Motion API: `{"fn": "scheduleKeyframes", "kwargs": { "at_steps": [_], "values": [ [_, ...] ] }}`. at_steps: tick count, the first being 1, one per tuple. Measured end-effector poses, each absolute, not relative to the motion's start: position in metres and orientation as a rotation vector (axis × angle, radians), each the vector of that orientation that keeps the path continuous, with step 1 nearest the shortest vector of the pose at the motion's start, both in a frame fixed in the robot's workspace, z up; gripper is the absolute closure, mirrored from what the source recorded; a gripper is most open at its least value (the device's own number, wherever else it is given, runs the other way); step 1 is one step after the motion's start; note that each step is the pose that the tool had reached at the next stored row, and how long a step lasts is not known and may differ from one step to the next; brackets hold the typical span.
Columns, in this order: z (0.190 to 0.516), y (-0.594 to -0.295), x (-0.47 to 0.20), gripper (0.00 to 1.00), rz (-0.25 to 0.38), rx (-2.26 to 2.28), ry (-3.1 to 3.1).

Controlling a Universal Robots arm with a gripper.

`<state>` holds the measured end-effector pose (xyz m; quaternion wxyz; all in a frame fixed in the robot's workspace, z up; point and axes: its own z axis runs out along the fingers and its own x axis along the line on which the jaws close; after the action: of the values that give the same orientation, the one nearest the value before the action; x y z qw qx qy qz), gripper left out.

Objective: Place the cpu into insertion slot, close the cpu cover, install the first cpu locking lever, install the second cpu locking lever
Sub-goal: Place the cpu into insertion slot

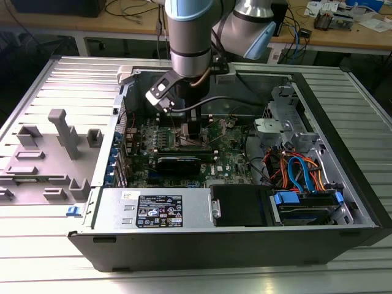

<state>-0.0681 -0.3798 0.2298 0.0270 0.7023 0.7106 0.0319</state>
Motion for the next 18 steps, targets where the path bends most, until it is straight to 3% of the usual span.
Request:
{"fn": "scheduleKeyframes", "kwargs": {
  "at_steps": [18],
  "values": [
    [0.209, -0.380, -0.069, 0.46, 0.099, 2.176, 2.188]
  ]
}}
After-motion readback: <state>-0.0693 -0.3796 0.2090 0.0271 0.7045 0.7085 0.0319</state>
